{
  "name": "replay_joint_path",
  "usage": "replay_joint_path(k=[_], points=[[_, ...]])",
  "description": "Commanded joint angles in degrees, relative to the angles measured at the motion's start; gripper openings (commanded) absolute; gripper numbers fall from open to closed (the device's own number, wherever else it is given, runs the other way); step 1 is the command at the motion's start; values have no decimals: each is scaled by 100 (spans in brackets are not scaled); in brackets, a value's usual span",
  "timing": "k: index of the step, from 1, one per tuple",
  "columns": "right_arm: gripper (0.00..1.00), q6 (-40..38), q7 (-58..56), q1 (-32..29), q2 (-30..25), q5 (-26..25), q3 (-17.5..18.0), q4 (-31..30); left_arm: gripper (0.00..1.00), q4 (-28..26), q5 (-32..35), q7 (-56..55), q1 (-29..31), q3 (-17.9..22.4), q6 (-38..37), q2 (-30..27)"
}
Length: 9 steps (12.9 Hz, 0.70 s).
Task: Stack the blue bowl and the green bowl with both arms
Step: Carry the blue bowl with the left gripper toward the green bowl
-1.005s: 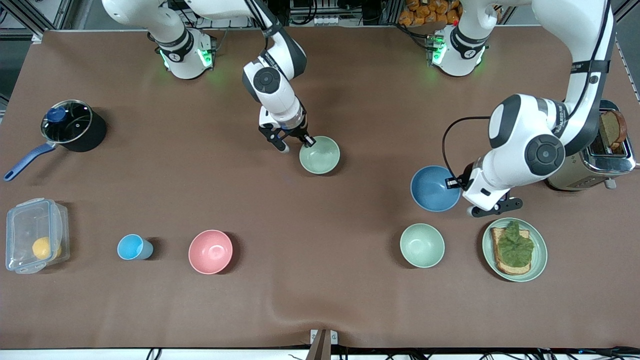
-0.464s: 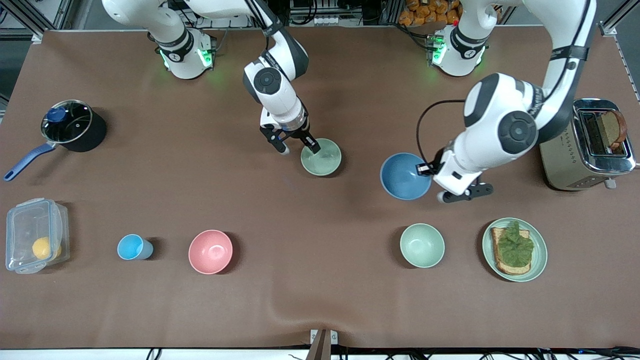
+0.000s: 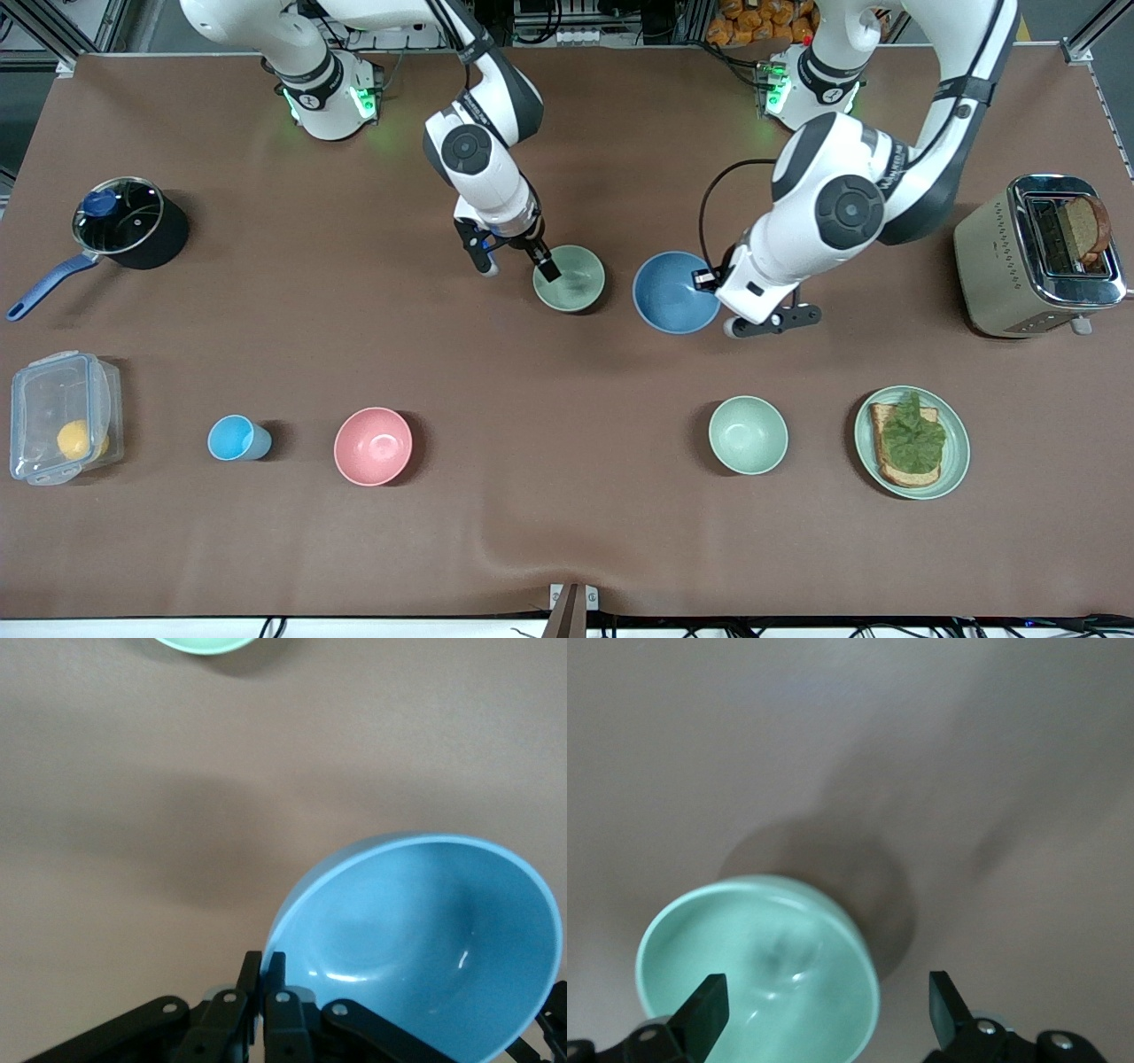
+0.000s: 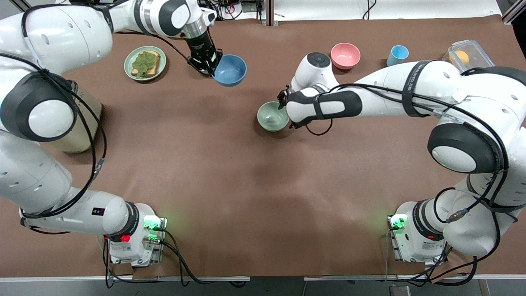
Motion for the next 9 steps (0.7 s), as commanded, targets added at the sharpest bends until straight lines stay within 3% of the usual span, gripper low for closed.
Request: replay_joint_path(k=[1, 4, 9], points=[[100, -813, 67, -596, -330, 133, 65, -25, 0, -247, -141, -404, 8, -293, 428, -35], [100, -1054, 102, -897, -331, 712, 56, -34, 0, -291, -132, -591, -158, -355, 640, 105], [100, -650, 58, -1117, -32, 1880, 65, -51, 0, -555, -71, -1081, -615, -347, 1368, 377]])
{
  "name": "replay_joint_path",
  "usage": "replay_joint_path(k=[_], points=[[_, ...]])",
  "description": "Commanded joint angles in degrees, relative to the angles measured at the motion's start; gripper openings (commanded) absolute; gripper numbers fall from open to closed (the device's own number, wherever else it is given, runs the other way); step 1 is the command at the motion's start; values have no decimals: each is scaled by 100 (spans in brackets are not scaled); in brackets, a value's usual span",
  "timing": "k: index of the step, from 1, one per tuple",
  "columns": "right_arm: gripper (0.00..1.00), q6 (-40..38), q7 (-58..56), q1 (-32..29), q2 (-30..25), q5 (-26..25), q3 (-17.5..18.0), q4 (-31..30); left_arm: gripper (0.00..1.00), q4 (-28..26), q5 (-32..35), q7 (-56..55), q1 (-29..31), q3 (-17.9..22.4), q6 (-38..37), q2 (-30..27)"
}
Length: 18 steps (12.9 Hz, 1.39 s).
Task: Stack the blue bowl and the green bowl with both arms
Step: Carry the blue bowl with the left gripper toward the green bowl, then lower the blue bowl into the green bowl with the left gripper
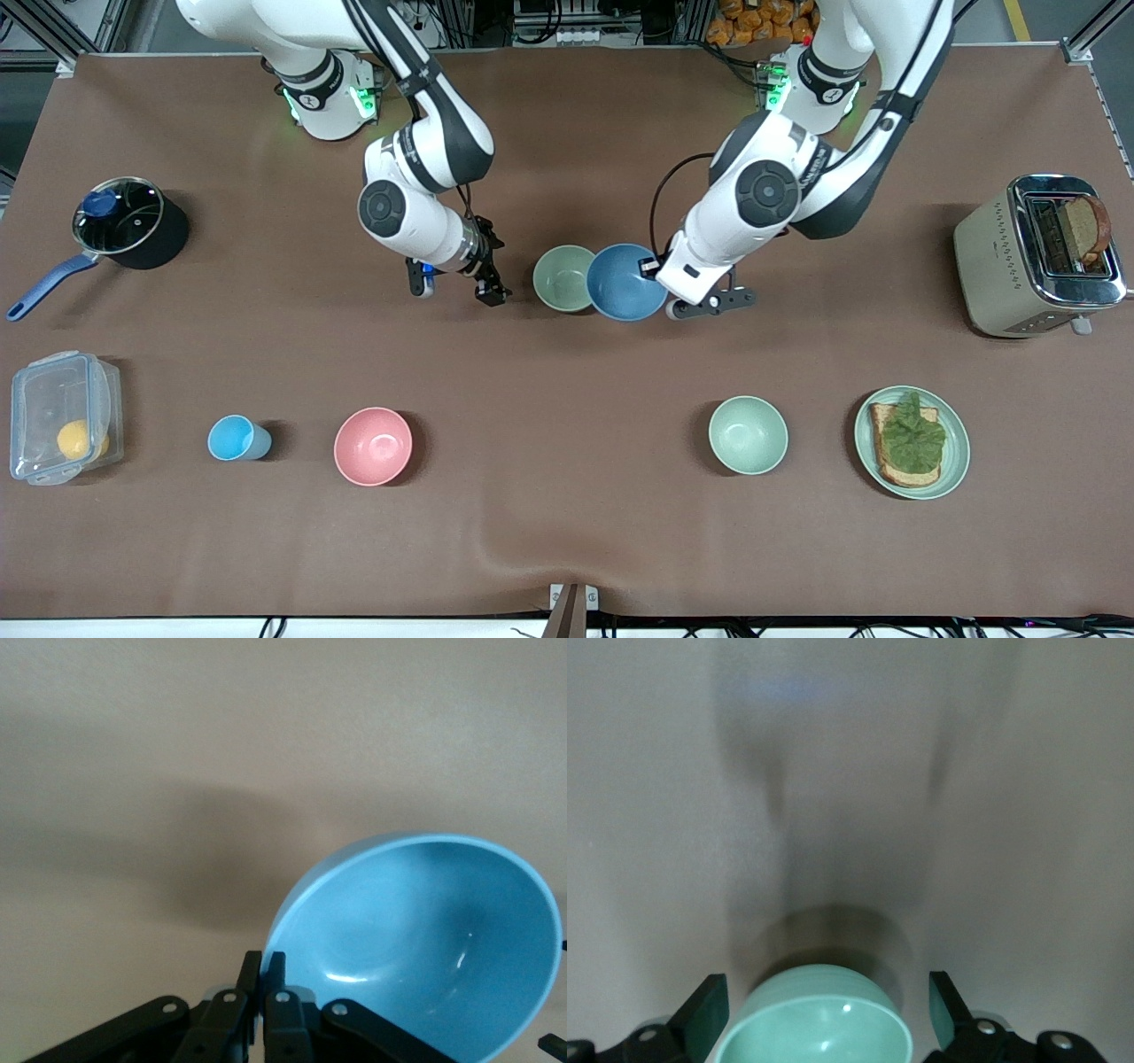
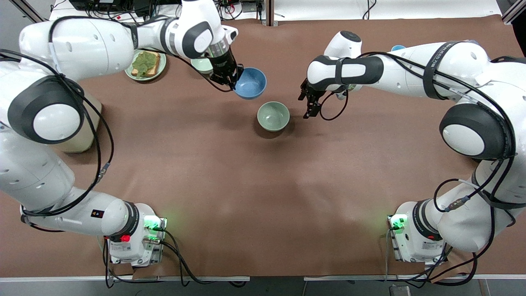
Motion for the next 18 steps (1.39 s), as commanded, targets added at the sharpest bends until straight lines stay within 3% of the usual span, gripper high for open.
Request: replay_joint_path(k=[1, 7, 18], points=[[100, 356, -12, -61, 165, 550, 83, -31, 0, -89, -44, -529, -372, 16, 375, 160], [100, 1095, -21, 221, 605, 938, 118, -40, 0, -116, 53, -1092, -715, 34, 806, 432], [100, 1219, -30, 318, 658, 1088, 118, -31, 0, -406, 264, -1498, -1015, 42, 1668, 933]])
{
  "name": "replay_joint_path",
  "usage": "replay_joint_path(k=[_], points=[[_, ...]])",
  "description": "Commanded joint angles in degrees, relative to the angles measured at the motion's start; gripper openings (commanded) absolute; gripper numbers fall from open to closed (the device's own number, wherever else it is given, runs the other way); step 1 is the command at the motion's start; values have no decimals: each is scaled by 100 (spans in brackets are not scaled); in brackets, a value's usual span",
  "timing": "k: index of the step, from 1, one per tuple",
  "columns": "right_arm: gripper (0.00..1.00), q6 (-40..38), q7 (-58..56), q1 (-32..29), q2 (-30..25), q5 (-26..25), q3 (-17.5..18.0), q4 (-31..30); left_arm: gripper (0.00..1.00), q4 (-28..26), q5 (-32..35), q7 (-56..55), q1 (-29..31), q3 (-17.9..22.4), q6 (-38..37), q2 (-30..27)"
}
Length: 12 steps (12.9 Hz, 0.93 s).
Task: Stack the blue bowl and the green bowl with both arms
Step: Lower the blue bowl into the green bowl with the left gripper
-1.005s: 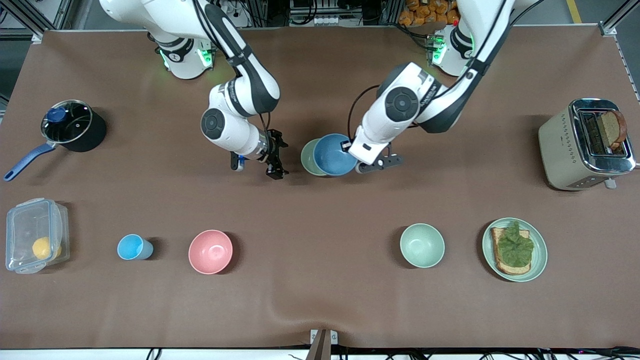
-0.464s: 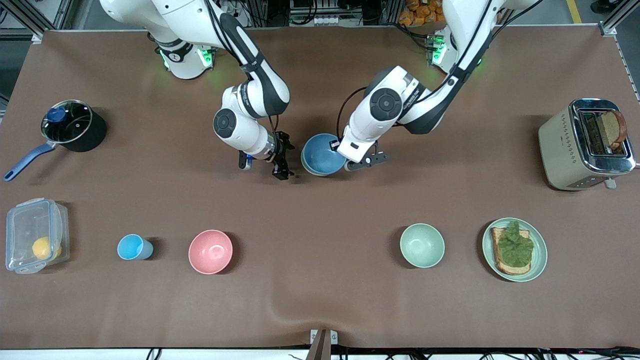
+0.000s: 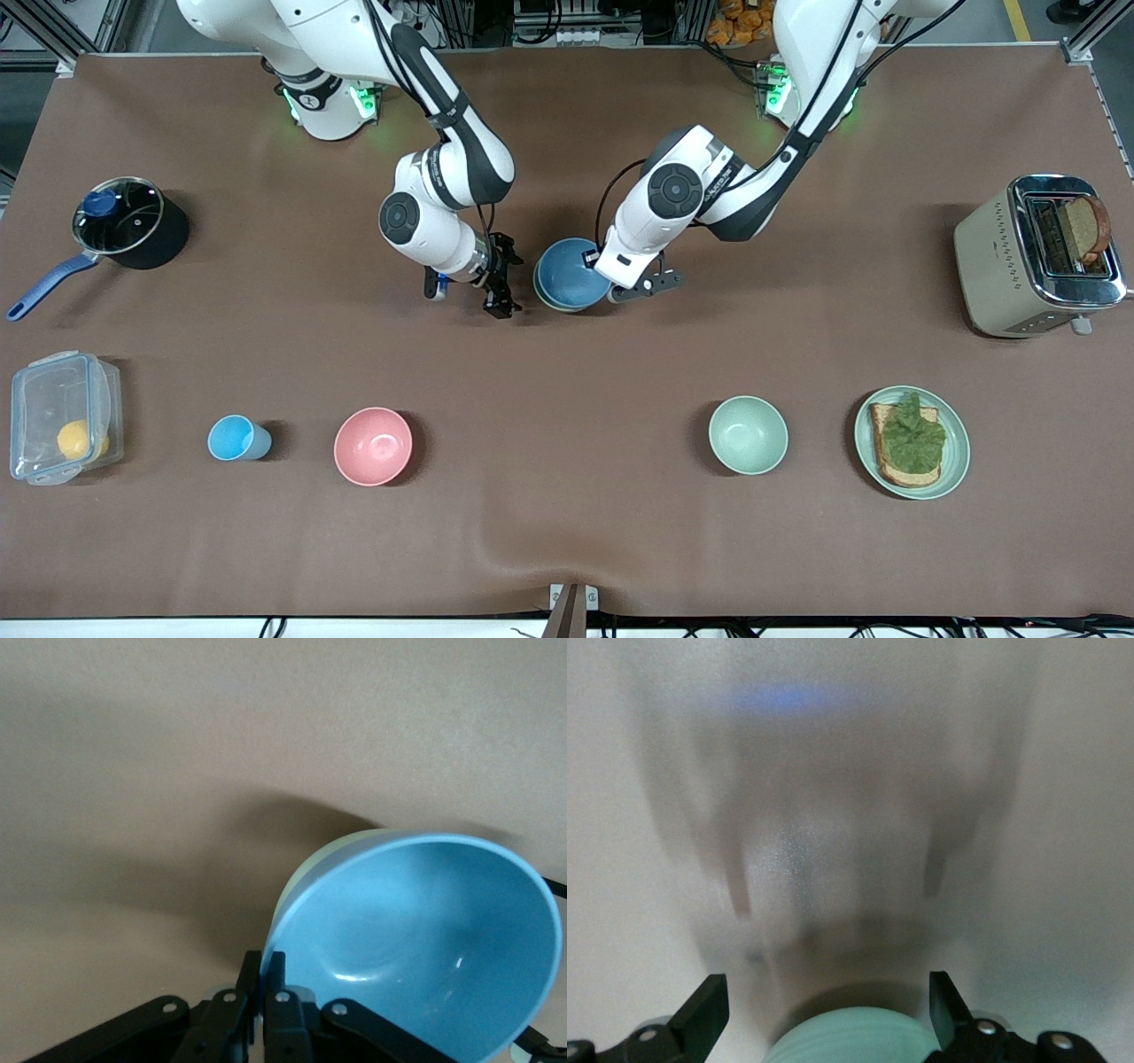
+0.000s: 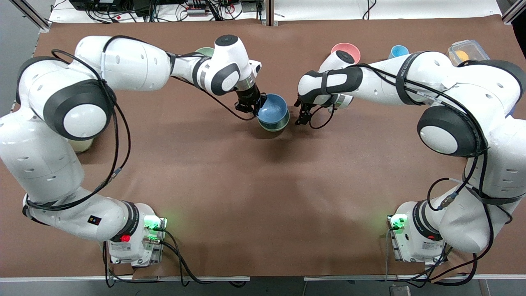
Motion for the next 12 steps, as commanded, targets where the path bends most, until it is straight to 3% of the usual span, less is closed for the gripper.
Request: replay_joint_path(k=[1, 12], points=[[100, 120, -26, 55, 1, 160, 7, -15, 0, 10, 159, -304, -104, 34, 202, 72], [100, 120, -43, 90, -8, 160, 7, -23, 0, 37, 159, -322, -210, 60, 378, 318]])
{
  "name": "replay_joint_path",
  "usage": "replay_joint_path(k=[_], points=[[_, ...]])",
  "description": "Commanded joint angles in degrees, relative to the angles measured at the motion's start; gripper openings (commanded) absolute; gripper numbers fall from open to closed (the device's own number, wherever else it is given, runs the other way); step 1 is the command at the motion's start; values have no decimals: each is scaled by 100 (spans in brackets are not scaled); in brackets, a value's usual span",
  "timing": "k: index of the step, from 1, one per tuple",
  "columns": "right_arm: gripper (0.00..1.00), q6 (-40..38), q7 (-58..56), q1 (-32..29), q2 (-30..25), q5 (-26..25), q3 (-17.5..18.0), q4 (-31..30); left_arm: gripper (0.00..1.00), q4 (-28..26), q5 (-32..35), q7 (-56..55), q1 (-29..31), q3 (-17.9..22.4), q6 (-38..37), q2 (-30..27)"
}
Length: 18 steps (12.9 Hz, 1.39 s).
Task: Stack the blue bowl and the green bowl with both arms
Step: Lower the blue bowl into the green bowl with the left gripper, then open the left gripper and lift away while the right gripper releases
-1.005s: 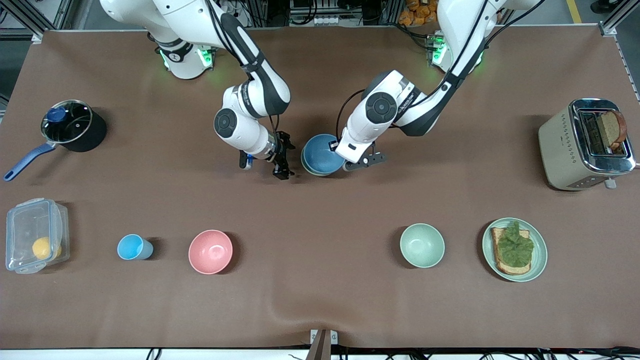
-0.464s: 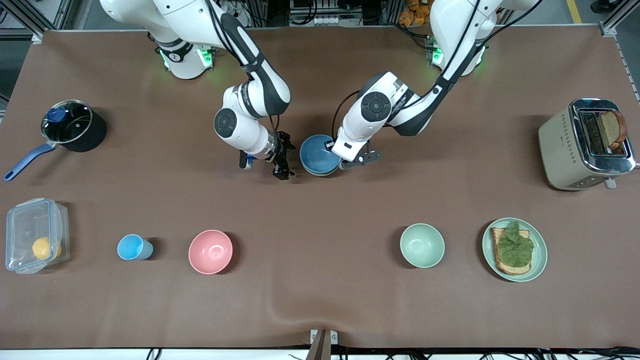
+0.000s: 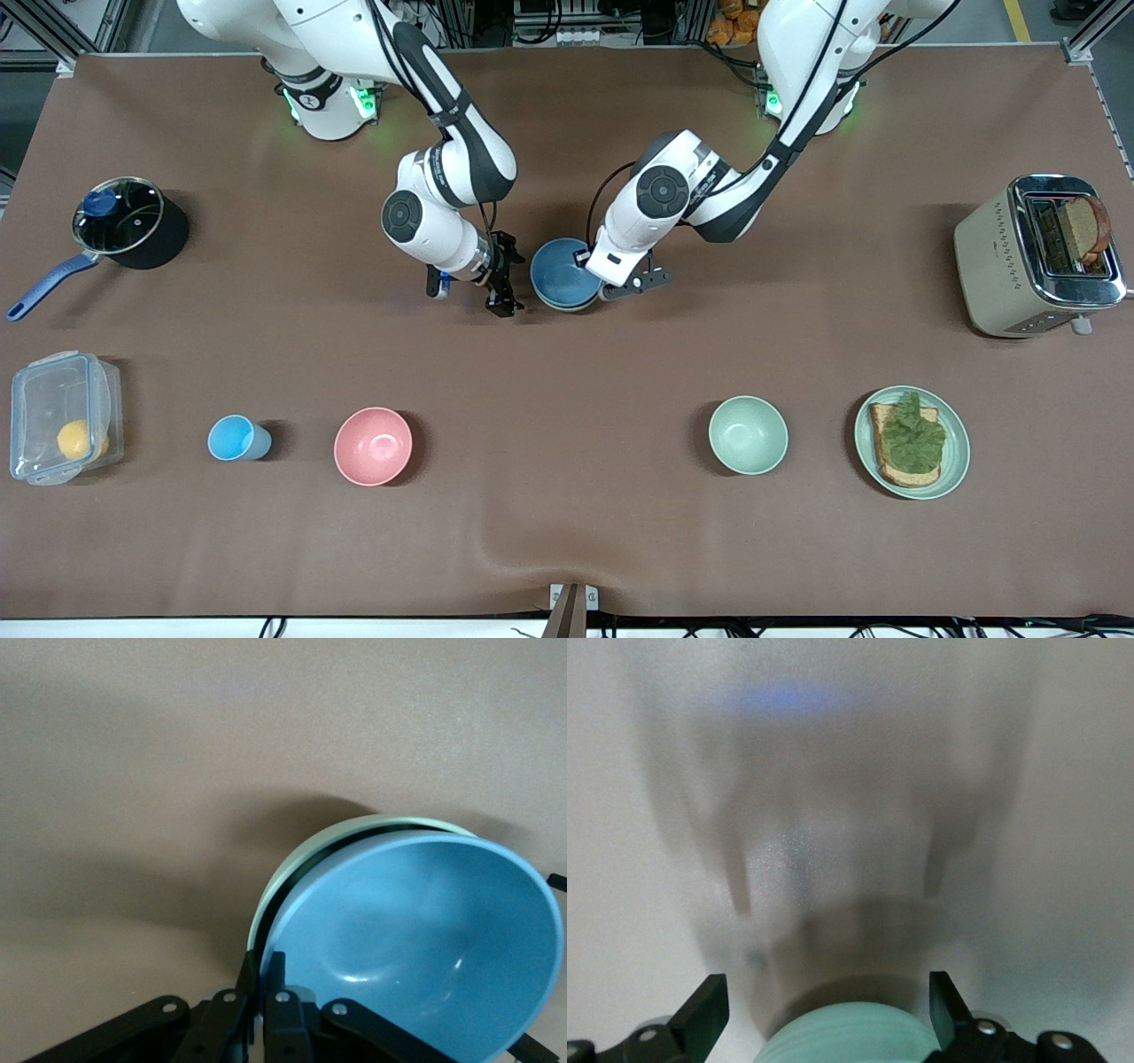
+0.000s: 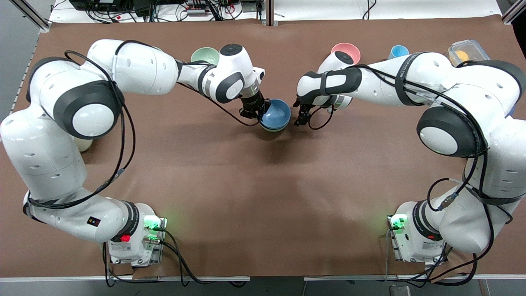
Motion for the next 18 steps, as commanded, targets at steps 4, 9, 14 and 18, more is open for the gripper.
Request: replay_joint_path(k=[4, 9, 14, 18], points=[[100, 92, -60, 45, -8, 140, 2, -24, 100, 83, 163, -195, -26, 48, 91, 79], [100, 83, -60, 45, -16, 140, 1, -24, 100, 153, 189, -169, 333, 92, -110, -754], [100, 22, -60, 45, -78, 88, -7, -42, 100, 1415, 821, -116, 1098, 83, -2600, -1582], [100, -311, -997, -165, -542, 44, -112, -533, 100, 2429, 1112, 461, 1659, 74, -4283, -1836]])
